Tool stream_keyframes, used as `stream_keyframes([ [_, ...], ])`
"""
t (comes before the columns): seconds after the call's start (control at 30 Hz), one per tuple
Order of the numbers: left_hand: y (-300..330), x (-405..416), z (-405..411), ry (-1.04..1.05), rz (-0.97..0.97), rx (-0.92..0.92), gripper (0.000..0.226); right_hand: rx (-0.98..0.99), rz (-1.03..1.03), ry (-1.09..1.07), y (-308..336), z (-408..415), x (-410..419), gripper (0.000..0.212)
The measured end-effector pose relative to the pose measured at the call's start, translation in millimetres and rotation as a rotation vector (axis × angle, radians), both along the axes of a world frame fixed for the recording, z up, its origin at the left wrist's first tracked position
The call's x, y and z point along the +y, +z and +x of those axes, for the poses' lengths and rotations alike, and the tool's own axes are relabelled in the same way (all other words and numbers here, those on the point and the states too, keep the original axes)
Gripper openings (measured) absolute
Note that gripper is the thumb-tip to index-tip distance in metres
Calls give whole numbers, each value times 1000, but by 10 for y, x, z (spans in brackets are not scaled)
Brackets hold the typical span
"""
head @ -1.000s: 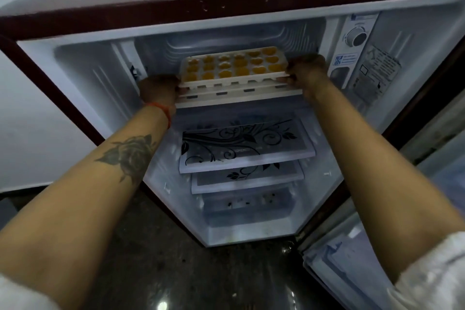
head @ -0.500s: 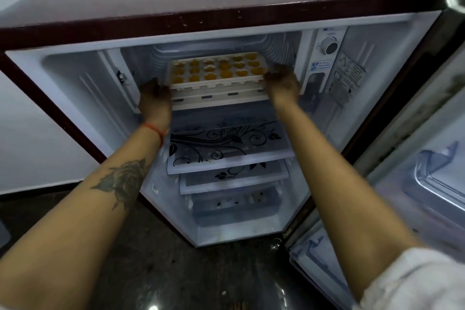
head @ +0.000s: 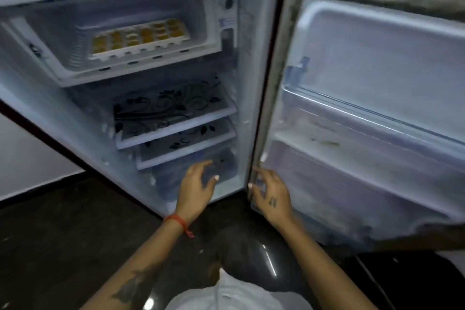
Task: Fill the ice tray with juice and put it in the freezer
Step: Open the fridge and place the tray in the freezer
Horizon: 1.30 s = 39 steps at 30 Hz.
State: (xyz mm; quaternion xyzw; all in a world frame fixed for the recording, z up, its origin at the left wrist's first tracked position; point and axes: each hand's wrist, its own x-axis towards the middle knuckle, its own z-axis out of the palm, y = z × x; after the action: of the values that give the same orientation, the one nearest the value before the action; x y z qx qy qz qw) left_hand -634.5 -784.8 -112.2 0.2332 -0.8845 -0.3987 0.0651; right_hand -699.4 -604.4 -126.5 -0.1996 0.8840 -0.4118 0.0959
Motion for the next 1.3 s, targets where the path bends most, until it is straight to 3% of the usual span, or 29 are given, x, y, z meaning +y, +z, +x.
stream_keyframes([
  [0.1,-65,665,91,-197,7,-86,41,-48,150,-39,-148,238,811,42],
  [0.23,69,1652,154,-371,-6,-41,41,-60,203,-223,-136,498,1884,43],
  [0.4,453,2687,90,-525,-93,136,58,-2,76,-601,108,550,2970,48],
  [0.53,985,3279,-137,-510,-257,438,71,92,-149,-905,565,321,3569,57],
  [0.6,1201,3441,-288,-500,-376,483,78,126,-293,-984,841,71,3719,53],
  [0.73,1369,3592,-536,-521,-521,309,84,155,-534,-938,1299,-488,3858,51],
  [0.87,1354,3564,-596,-522,-621,239,85,182,-600,-840,1413,-738,3828,51],
  [1.1,1284,3485,-437,-501,-573,288,81,278,-663,-903,1229,-378,3726,47],
  [1.3,1216,3124,-97,-493,-380,509,58,317,-624,-1140,1208,269,3745,41],
])
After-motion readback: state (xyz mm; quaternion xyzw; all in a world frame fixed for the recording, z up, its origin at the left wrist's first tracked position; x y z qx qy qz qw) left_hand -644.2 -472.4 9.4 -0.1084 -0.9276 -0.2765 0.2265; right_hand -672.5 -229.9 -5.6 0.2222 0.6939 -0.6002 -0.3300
